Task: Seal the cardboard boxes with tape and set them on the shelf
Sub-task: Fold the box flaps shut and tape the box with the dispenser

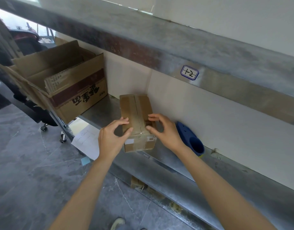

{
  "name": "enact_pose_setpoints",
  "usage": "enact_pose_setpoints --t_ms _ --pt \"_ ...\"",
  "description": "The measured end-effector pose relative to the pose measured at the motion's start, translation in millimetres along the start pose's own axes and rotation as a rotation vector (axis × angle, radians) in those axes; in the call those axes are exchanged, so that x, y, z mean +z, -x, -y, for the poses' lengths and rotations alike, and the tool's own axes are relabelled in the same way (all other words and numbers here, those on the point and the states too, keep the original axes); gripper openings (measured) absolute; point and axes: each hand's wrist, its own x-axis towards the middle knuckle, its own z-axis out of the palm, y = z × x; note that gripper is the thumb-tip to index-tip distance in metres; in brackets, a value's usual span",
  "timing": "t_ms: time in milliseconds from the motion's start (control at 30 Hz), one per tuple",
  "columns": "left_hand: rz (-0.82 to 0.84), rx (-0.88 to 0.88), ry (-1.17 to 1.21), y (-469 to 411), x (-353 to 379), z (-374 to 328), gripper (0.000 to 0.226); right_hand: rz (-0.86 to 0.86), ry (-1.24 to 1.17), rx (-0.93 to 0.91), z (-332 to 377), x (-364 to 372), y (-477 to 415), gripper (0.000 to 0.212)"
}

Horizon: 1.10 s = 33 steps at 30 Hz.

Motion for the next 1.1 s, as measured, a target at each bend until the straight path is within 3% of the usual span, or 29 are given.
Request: enact_pose_setpoints --t_ms 133,267,433,533,800,1000,1100 --pt "0.16 0.012 0.087 0 -11 2 0.046 0.145 0.004 0.012 -3 -12 1 0.072" --pt "0.175 0.018 0.054 0 -10 7 0.049 0.117 0.07 -0.036 -6 -9 0 0.062" --pt "0.093 0.025 0.052 9 4 4 0.052 0.057 0.065 -0.055 -6 1 4 0.071" --pt "0.019 0.021 0.028 13 11 1 0.051 -0.024 0.116 -0.093 -6 11 4 0.064" --pt "0.035 0.035 -0.011 15 11 -2 0.053 -0.022 0.068 -0.074 -4 15 8 0.069" --pt "0.371 0.004 -0.002 -2 -24 5 0.058 0.228 0.091 -0.044 -10 -17 -6 0.063" --pt "0.393 0.006 -0.02 -7 -30 5 0.055 0.226 0.105 -0.041 -11 -16 -6 0.06"
